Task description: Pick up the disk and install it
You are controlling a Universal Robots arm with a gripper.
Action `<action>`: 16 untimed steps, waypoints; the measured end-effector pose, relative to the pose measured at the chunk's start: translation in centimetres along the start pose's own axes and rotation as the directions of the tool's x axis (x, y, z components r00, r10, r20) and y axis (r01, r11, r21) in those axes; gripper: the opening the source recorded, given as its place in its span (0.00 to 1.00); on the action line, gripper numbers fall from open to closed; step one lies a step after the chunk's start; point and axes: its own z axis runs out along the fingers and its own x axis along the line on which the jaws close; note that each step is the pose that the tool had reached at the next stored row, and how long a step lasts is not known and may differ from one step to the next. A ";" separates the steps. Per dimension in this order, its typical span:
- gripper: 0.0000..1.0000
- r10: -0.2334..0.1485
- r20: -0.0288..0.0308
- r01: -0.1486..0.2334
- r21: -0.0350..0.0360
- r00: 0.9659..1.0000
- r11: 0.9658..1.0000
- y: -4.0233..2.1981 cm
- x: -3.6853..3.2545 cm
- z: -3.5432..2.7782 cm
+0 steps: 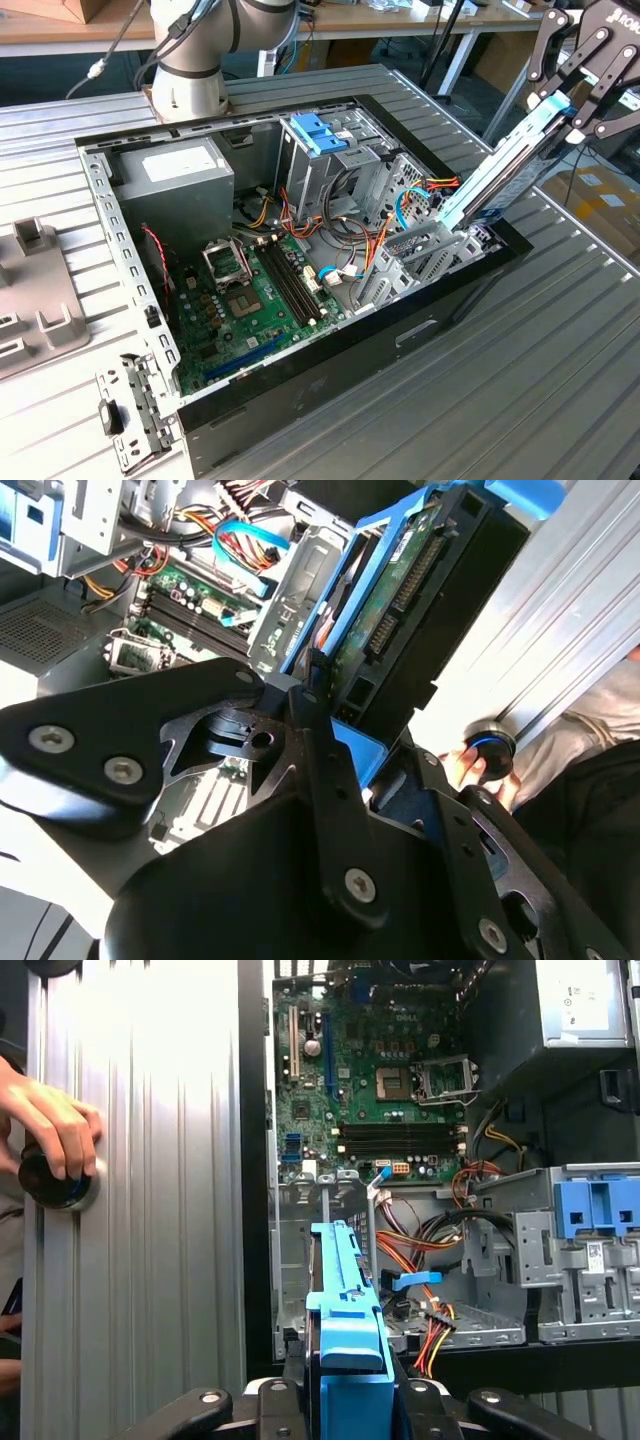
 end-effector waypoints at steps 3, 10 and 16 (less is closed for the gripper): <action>0.37 0.000 0.001 0.000 -0.003 1.000 1.000 -0.15 0.01 0.31; 0.37 0.000 0.008 0.000 -0.009 1.000 1.000 -0.54 0.02 0.79; 0.37 -0.001 0.009 0.001 -0.009 1.000 1.000 -0.44 0.04 0.94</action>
